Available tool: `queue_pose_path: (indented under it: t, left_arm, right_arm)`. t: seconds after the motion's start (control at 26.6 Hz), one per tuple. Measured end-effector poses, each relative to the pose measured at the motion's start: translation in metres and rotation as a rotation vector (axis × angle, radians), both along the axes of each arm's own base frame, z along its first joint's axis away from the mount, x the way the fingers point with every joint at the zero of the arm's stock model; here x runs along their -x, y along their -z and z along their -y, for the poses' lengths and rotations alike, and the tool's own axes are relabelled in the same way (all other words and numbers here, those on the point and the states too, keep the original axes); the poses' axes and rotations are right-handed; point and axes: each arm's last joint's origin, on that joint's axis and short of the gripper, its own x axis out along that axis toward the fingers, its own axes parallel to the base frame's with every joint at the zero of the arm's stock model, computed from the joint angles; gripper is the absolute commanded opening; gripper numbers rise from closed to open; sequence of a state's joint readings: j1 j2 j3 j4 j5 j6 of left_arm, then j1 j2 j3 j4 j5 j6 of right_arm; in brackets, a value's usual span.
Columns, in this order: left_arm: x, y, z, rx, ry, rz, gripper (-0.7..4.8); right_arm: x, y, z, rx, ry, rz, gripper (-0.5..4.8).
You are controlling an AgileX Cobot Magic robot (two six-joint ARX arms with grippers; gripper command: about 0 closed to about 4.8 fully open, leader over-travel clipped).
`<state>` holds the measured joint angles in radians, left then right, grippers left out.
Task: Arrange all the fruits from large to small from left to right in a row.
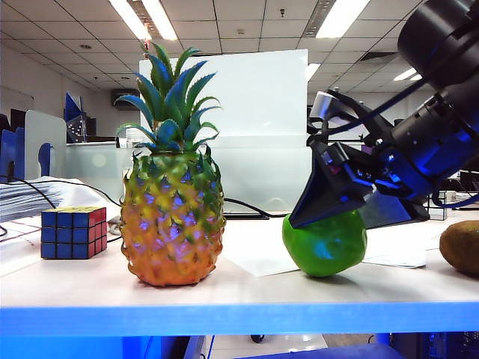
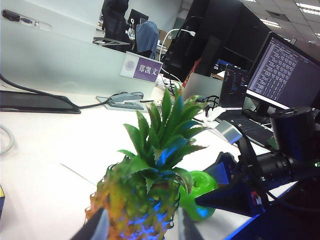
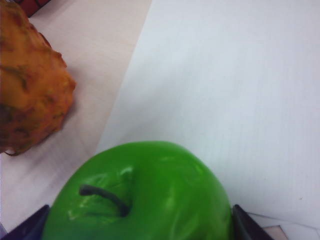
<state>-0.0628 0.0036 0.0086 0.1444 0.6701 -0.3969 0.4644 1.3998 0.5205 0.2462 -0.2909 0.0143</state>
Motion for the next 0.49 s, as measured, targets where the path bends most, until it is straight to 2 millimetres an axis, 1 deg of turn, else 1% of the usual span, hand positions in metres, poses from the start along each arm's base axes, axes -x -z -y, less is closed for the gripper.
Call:
queue_pose_path:
  t: [0.49]
  left_arm:
    - [-0.0001, 0.0008, 0.0000, -0.001, 0.000, -0.009, 1.89]
  right_arm:
    - [-0.0015, -0.0031, -0.0007, -0.024, 0.011, 0.024, 4.79]
